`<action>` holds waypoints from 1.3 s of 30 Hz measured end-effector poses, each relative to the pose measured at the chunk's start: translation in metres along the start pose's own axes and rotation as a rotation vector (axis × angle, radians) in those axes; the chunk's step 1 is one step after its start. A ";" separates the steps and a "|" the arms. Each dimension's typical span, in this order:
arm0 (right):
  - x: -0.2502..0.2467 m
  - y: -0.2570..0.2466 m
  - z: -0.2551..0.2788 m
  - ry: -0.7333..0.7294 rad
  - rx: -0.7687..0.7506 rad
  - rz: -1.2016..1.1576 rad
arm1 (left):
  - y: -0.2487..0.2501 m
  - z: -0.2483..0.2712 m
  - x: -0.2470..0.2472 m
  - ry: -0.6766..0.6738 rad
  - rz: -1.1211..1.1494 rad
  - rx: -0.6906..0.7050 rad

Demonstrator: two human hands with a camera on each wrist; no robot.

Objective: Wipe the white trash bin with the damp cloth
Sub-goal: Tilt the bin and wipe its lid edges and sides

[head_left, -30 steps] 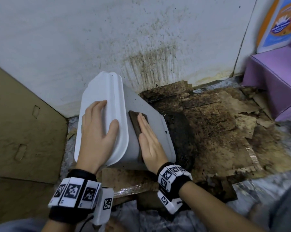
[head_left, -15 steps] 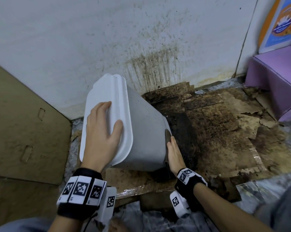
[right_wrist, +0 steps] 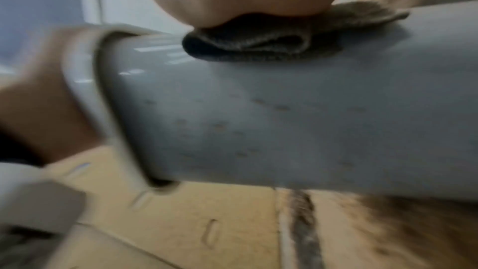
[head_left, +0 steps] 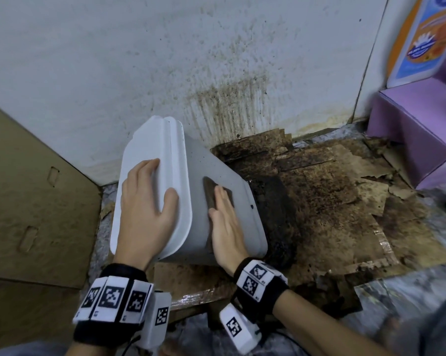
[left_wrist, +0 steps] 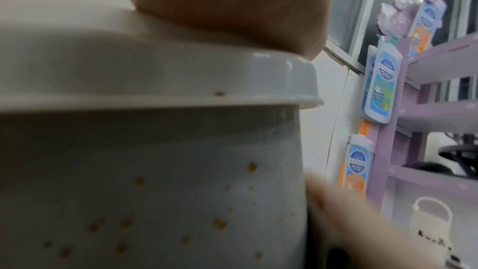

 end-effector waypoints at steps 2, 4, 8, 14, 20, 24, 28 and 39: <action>0.005 -0.016 -0.001 -0.053 -0.065 0.029 | 0.000 -0.001 0.000 0.002 0.004 0.006; 0.003 -0.017 0.001 -0.070 -0.123 0.056 | -0.002 -0.001 0.000 0.001 0.008 0.008; -0.011 0.012 0.002 -0.081 -0.195 0.145 | -0.001 0.000 0.000 -0.004 0.030 0.015; -0.030 0.085 0.002 -0.019 0.083 0.068 | 0.000 -0.001 0.001 -0.015 0.020 0.025; -0.044 0.121 0.006 0.067 0.295 -0.081 | 0.002 -0.002 0.002 -0.014 0.007 0.031; -0.044 0.119 0.005 0.089 0.316 -0.122 | 0.002 -0.002 0.001 -0.016 0.006 0.026; -0.044 0.113 0.002 0.093 0.340 -0.142 | 0.002 -0.003 0.001 -0.016 0.003 0.027; -0.011 0.021 -0.004 0.055 0.271 -0.129 | -0.001 -0.003 0.002 -0.015 -0.014 0.004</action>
Point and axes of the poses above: each hand's wrist, its own z-axis away from the middle knuckle, its own x-axis out of the palm, y = z × x, the point moved 5 cm from there along -z, towards the middle knuckle, and after that the axes turned 10 degrees about -y, right-handed, at the moved point
